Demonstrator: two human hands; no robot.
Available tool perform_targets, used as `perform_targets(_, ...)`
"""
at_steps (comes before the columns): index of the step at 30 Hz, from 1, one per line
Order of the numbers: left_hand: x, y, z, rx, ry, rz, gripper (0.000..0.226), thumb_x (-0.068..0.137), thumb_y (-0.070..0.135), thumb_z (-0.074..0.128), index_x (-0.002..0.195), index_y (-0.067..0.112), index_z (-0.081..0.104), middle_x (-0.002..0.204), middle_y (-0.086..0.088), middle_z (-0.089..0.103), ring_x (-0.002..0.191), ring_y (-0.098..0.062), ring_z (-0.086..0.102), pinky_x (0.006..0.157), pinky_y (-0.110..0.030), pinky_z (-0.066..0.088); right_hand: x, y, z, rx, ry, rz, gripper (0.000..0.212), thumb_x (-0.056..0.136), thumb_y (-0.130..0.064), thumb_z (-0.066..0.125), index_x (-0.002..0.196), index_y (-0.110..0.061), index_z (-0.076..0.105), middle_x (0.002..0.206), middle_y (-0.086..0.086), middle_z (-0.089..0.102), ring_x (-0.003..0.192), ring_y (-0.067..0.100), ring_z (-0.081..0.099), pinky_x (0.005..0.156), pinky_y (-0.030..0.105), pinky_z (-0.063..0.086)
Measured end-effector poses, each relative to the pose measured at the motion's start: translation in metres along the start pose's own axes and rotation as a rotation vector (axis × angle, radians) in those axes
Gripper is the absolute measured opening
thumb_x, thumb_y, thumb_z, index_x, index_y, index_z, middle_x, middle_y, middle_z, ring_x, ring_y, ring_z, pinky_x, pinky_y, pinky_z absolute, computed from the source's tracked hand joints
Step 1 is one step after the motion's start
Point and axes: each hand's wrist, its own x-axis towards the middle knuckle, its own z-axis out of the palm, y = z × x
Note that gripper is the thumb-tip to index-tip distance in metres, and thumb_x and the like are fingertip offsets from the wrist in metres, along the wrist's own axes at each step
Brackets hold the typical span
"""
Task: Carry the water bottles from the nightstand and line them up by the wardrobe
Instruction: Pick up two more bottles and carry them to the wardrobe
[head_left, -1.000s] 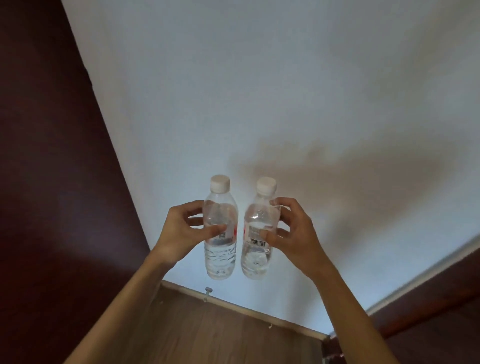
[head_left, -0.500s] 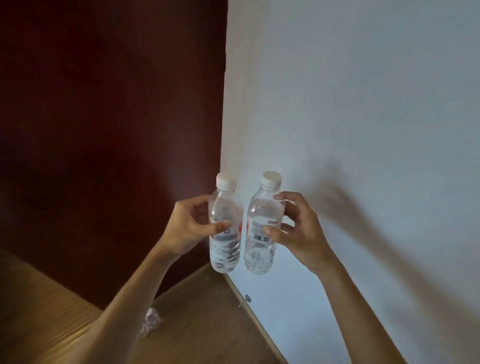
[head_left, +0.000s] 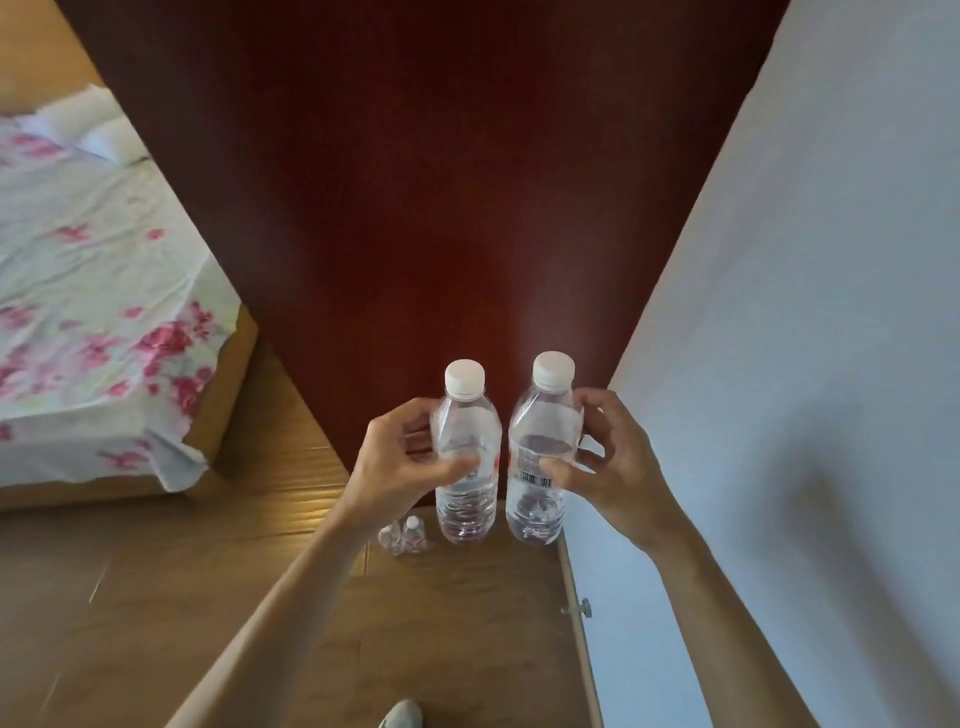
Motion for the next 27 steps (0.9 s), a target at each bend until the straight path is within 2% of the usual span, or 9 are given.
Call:
perform_targets(2, -0.002, -0.01, -0.011, -0.001, 0.03, -0.024, 0.052, 0.067, 0.013, 0.09, 0.113, 0.011, 0.066, 0.1, -0.007, 0.076, 0.094, -0.023, 0.073, 0.085, -0.044, 0.06, 0.011, 0.005, 0.01, -0.011, -0.038, 0.001, 0.056, 0.074, -0.015, 0.084, 0.12, -0.02, 0.051, 0.111, -0.008, 0.068, 0.108, 0.014, 0.066, 0.09, 0.025, 0.056)
perform_targets(4, -0.002, -0.021, -0.021, -0.001, 0.036, -0.046, 0.054, 0.066, 0.02, 0.089, 0.115, 0.013, 0.066, 0.102, -0.005, 0.075, 0.095, -0.022, 0.073, 0.086, -0.042, 0.059, 0.021, 0.012, 0.02, -0.023, -0.074, 0.017, 0.055, 0.077, -0.006, 0.082, 0.12, -0.02, 0.051, 0.11, -0.011, 0.068, 0.106, 0.012, 0.065, 0.09, 0.024, 0.056)
perform_targets(6, 0.003, -0.031, -0.029, 0.013, 0.027, -0.055, 0.054, 0.068, 0.014, 0.089, 0.117, 0.015, 0.066, 0.105, -0.001, 0.075, 0.099, -0.019, 0.072, 0.088, -0.039, 0.059, 0.03, 0.019, 0.028, -0.055, -0.103, 0.016, 0.056, 0.077, -0.002, 0.081, 0.12, -0.022, 0.05, 0.109, -0.015, 0.068, 0.104, 0.009, 0.065, 0.092, 0.024, 0.055)
perform_targets(11, 0.024, -0.062, -0.044, 0.006, -0.052, -0.096, 0.058, 0.065, 0.004, 0.089, 0.117, 0.013, 0.064, 0.108, 0.001, 0.074, 0.104, -0.016, 0.07, 0.098, -0.035, 0.054, 0.043, 0.038, 0.039, -0.096, -0.147, 0.084, 0.056, 0.079, -0.004, 0.08, 0.122, -0.021, 0.049, 0.117, -0.013, 0.066, 0.114, 0.016, 0.062, 0.098, 0.029, 0.053)
perform_targets(15, 0.039, -0.085, -0.051, -0.031, -0.061, -0.128, 0.057, 0.064, 0.004, 0.09, 0.115, 0.011, 0.064, 0.108, -0.003, 0.073, 0.104, -0.017, 0.07, 0.097, -0.035, 0.055, 0.057, 0.048, 0.048, -0.101, -0.142, 0.114, 0.054, 0.078, -0.004, 0.08, 0.12, -0.02, 0.049, 0.116, -0.009, 0.068, 0.114, 0.016, 0.063, 0.094, 0.026, 0.054)
perform_targets(18, 0.05, -0.101, -0.058, -0.032, -0.094, -0.14, 0.058, 0.064, 0.006, 0.09, 0.115, 0.011, 0.064, 0.108, -0.004, 0.073, 0.104, -0.017, 0.071, 0.095, -0.032, 0.055, 0.068, 0.059, 0.056, -0.112, -0.119, 0.134, 0.055, 0.078, -0.001, 0.08, 0.119, -0.021, 0.049, 0.115, -0.013, 0.068, 0.114, 0.014, 0.064, 0.091, 0.022, 0.054)
perform_targets(24, 0.065, -0.137, -0.067, -0.03, -0.107, -0.186, 0.056, 0.064, 0.01, 0.091, 0.114, 0.01, 0.064, 0.106, -0.007, 0.074, 0.1, -0.02, 0.072, 0.09, -0.038, 0.058, 0.085, 0.087, 0.068, -0.107, -0.113, 0.181, 0.057, 0.076, -0.01, 0.082, 0.121, -0.023, 0.049, 0.117, -0.013, 0.066, 0.116, 0.014, 0.063, 0.095, 0.027, 0.055)
perform_targets(27, 0.07, -0.156, -0.066, -0.002, -0.086, -0.201, 0.056, 0.061, 0.019, 0.092, 0.109, 0.011, 0.064, 0.102, -0.006, 0.073, 0.095, -0.02, 0.072, 0.085, -0.035, 0.059, 0.092, 0.104, 0.073, -0.102, -0.131, 0.191, 0.058, 0.075, -0.014, 0.081, 0.122, -0.021, 0.049, 0.119, -0.014, 0.066, 0.117, 0.014, 0.062, 0.097, 0.032, 0.055)
